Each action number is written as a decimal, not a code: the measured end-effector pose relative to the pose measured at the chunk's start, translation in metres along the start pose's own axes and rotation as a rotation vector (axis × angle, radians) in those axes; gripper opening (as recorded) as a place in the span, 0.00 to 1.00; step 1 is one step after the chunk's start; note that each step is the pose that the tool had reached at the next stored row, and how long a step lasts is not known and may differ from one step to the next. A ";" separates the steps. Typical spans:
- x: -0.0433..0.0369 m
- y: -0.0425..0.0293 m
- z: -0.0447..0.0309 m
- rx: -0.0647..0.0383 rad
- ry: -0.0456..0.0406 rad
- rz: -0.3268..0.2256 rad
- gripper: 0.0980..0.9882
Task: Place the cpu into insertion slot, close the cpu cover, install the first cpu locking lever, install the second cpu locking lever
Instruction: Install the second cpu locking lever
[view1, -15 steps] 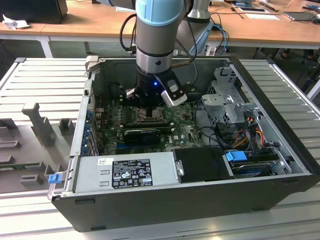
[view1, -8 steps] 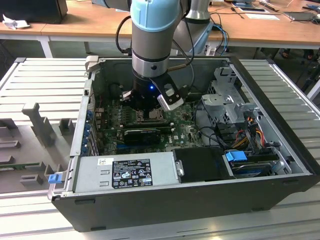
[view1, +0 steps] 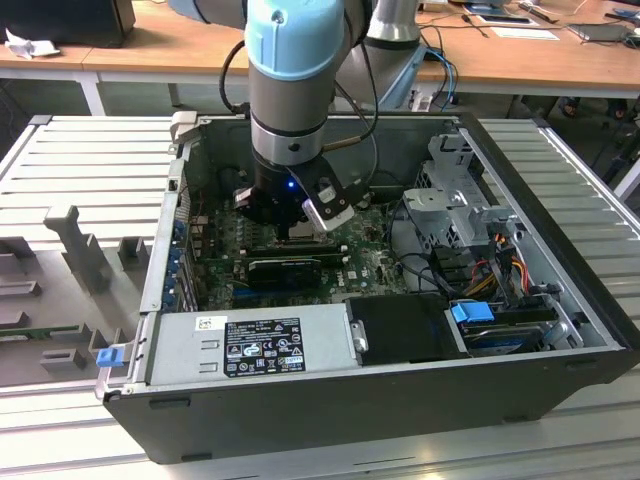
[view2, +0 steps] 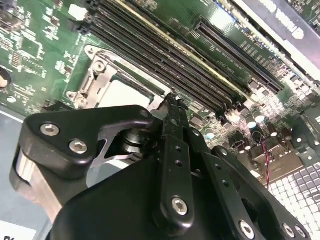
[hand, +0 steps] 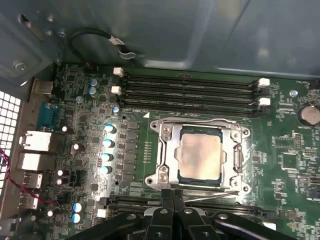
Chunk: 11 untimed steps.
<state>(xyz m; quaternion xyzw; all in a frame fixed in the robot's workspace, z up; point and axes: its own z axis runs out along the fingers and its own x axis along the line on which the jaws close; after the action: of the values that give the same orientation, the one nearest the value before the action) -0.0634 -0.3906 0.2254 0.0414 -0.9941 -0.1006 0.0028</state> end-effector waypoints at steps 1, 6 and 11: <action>0.0012 -0.0004 0.0026 -0.001 -0.0001 0.000 0.01; 0.0033 -0.0017 0.0093 -0.002 0.0000 0.000 0.01; 0.0040 -0.0027 0.0106 -0.005 -0.0012 0.000 0.01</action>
<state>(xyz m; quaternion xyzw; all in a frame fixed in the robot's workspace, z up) -0.0674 -0.3914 0.2144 0.0415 -0.9938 -0.1030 0.0023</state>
